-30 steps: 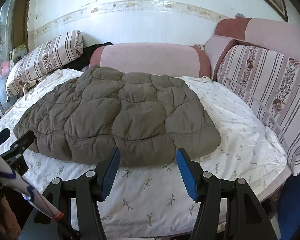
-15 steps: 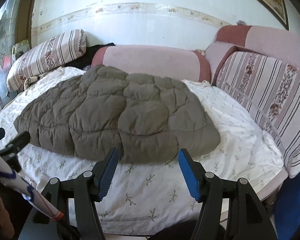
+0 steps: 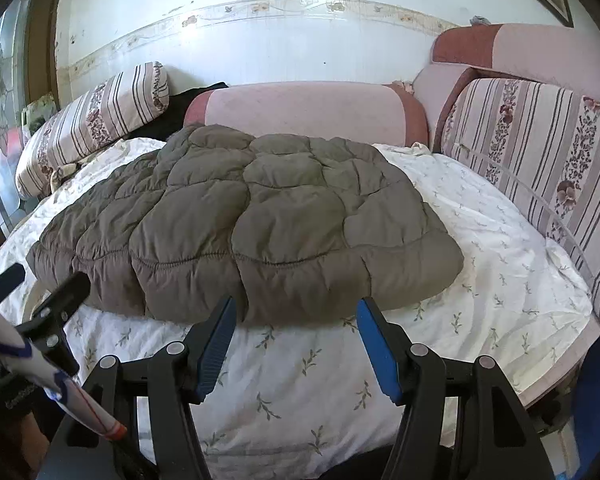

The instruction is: Fold large clothes

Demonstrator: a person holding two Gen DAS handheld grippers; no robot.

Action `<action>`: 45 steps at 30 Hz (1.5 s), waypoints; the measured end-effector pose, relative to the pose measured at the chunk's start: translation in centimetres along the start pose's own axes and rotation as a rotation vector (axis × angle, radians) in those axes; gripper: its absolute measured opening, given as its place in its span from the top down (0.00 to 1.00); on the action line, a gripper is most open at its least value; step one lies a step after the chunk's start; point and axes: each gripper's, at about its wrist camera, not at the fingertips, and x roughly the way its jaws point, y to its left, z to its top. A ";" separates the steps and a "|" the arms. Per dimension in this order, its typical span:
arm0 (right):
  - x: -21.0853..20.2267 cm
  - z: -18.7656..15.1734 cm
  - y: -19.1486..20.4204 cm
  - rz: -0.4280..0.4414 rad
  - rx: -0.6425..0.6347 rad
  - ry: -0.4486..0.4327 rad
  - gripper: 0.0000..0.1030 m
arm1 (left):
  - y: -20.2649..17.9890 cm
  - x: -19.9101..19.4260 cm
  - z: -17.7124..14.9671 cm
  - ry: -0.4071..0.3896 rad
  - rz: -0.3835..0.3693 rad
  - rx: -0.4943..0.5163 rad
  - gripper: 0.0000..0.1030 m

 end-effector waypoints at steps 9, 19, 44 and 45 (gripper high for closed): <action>0.4 -0.3 1.2 -0.046 -0.043 0.005 0.35 | 0.7 0.1 0.4 0.057 0.106 -0.005 0.03; -2.9 1.0 1.7 -0.090 -0.084 -0.077 0.30 | 0.2 -1.9 0.3 0.066 0.153 0.079 0.03; -2.2 -0.4 2.2 -0.102 -0.105 -0.062 0.26 | 0.7 0.7 -1.7 0.143 0.137 0.066 0.03; -2.1 -0.4 2.2 -0.102 -0.104 -0.059 0.26 | 0.7 0.8 -1.7 0.145 0.135 0.066 0.03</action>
